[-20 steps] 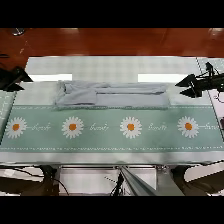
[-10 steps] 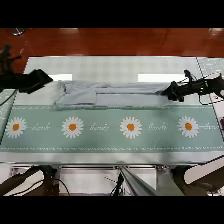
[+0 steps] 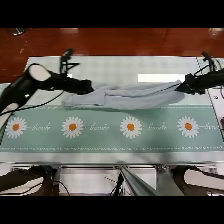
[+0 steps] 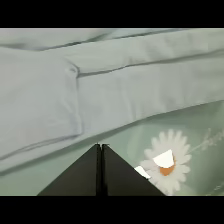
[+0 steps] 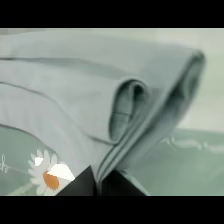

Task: Fold the shirts.

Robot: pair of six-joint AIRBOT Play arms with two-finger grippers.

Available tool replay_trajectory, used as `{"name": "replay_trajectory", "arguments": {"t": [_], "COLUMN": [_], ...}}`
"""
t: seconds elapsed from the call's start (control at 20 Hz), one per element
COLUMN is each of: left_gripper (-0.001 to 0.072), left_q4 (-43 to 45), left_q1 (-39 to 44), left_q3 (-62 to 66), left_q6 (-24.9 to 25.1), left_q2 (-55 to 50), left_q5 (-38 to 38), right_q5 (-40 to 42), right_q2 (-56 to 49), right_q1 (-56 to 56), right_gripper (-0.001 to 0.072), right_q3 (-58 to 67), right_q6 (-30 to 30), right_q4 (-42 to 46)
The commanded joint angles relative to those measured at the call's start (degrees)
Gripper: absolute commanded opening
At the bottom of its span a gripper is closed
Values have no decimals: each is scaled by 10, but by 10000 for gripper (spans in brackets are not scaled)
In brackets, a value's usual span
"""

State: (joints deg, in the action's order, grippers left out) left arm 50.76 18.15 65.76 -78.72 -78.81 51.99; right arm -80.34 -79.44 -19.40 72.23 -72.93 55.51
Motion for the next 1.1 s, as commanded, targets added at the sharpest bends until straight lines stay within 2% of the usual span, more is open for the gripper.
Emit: {"name": "replay_trajectory", "arguments": {"t": [0.0,0.1,0.2,0.3,0.5,0.65,0.8,1.05], "left_gripper": [18,18,18,18,19,20,20,21], "left_q4": [-7,-6,-7,-7,-18,-24,-24,-14], "left_q1": [112,159,201,246,330,361,312,114], "left_q3": [124,231,327,394,451,452,452,451], "left_q6": [-28,-60,-125,-160,-170,-170,-170,-166], "left_q2": [-127,-216,-296,-354,-419,-423,-403,-306], "left_q5": [-12,6,18,32,53,71,102,198], "right_q5": [-31,-39,-44,-50,-52,-50,-48,-10], "right_q2": [155,227,279,316,347,345,345,308], "right_q1": [-5,-5,-5,-5,-5,-5,5,118], "right_gripper": [22,23,23,23,23,23,23,24], "right_q3": [-49,-64,-65,-65,-65,-65,-65,-65], "right_q6": [-24,-43,-58,-70,-74,-75,-75,-96], "right_q4": [32,29,29,26,11,12,16,11]}}
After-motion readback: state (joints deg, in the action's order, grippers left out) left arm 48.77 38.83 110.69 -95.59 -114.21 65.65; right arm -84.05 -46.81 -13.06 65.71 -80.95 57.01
